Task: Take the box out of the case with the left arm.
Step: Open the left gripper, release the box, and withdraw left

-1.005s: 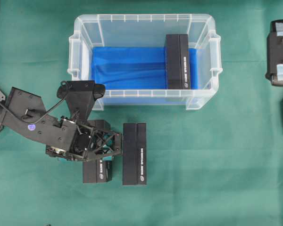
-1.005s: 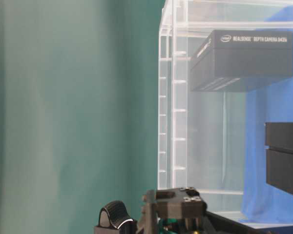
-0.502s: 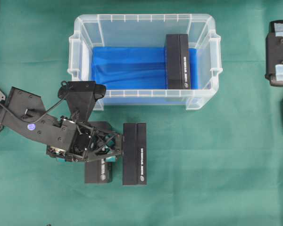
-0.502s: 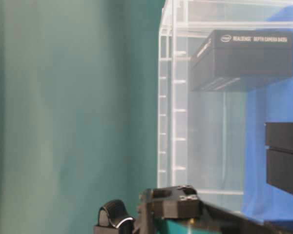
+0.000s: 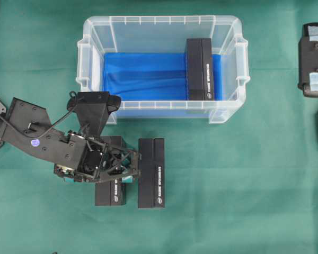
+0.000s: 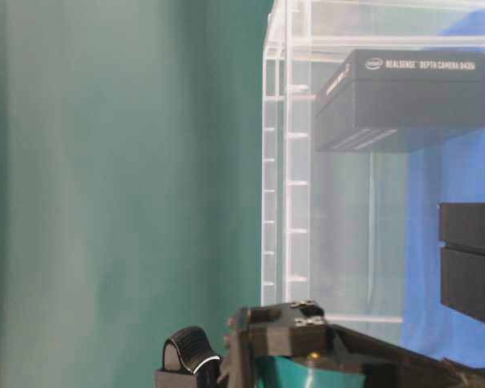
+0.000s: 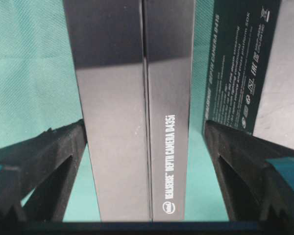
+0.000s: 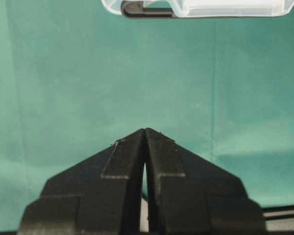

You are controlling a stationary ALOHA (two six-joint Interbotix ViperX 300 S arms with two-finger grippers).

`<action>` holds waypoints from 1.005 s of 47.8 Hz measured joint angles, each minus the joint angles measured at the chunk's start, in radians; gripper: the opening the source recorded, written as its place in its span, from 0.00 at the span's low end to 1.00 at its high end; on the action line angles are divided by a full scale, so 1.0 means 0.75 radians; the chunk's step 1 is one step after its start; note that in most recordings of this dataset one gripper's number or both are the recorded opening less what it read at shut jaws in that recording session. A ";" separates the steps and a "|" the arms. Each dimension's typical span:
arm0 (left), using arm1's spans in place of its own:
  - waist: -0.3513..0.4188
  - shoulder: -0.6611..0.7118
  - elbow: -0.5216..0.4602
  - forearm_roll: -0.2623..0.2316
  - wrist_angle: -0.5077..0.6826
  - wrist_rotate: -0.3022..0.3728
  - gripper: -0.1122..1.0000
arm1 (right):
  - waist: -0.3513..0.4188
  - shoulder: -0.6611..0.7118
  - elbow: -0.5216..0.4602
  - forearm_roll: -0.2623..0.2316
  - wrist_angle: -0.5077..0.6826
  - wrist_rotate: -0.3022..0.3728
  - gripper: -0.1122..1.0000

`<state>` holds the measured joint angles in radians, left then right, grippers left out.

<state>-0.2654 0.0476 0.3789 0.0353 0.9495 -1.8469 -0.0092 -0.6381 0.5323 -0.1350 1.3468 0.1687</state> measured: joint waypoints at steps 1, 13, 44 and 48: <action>-0.002 0.000 0.000 0.000 0.000 -0.002 0.96 | 0.000 0.000 0.000 0.000 -0.002 0.002 0.12; 0.002 -0.051 -0.018 -0.004 0.012 -0.004 0.95 | 0.000 0.000 0.000 0.000 -0.002 0.002 0.12; 0.025 -0.268 -0.329 0.008 0.513 0.035 0.95 | 0.002 0.000 0.000 -0.002 -0.004 0.002 0.12; 0.027 -0.268 -0.333 0.010 0.515 0.049 0.95 | 0.000 0.000 0.000 -0.002 -0.004 0.000 0.12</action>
<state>-0.2454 -0.1534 0.1289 0.0430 1.3361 -1.8101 -0.0092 -0.6381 0.5323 -0.1365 1.3438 0.1687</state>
